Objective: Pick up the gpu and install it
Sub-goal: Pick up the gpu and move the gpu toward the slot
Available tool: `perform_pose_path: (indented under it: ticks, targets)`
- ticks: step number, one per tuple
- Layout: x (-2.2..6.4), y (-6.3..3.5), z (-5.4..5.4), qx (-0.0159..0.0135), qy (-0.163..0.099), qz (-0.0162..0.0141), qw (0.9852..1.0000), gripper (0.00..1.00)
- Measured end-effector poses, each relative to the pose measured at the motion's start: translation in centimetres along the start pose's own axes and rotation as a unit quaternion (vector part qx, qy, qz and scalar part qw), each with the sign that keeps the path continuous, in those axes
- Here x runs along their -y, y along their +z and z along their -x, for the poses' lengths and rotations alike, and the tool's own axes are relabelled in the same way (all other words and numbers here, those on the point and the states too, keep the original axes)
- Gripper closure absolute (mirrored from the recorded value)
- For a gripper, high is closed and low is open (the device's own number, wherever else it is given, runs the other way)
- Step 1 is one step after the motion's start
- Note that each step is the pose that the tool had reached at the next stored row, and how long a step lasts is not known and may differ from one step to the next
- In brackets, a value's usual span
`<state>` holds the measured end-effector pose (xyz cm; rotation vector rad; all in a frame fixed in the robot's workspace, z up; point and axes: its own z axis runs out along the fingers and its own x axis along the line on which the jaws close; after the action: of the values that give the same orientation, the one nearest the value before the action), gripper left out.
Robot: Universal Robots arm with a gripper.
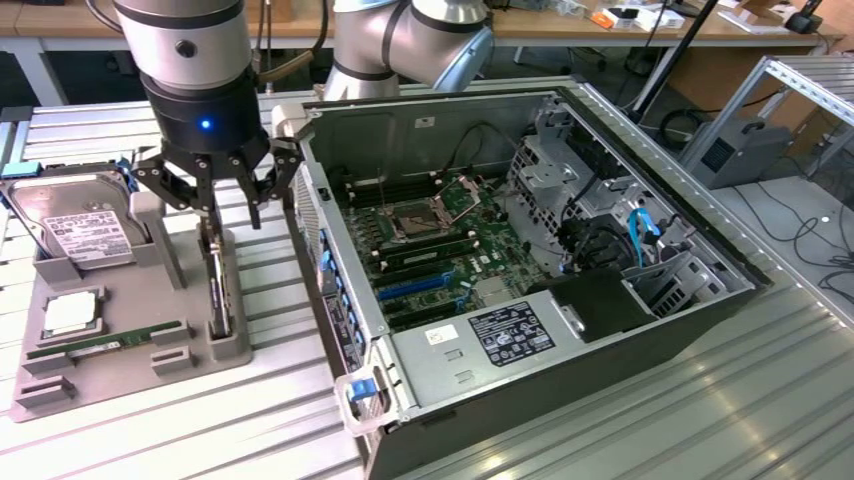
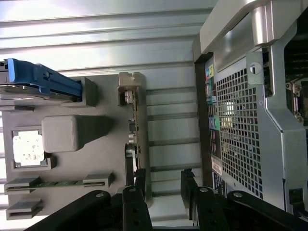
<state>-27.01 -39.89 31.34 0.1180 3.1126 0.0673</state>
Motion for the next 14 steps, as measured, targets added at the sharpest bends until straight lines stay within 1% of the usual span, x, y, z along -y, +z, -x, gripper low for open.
perform_pose_path:
  ticks: [14]
  targets:
    - [0.02,0.43,-0.01,0.0,0.0,0.0,1.0,0.58]
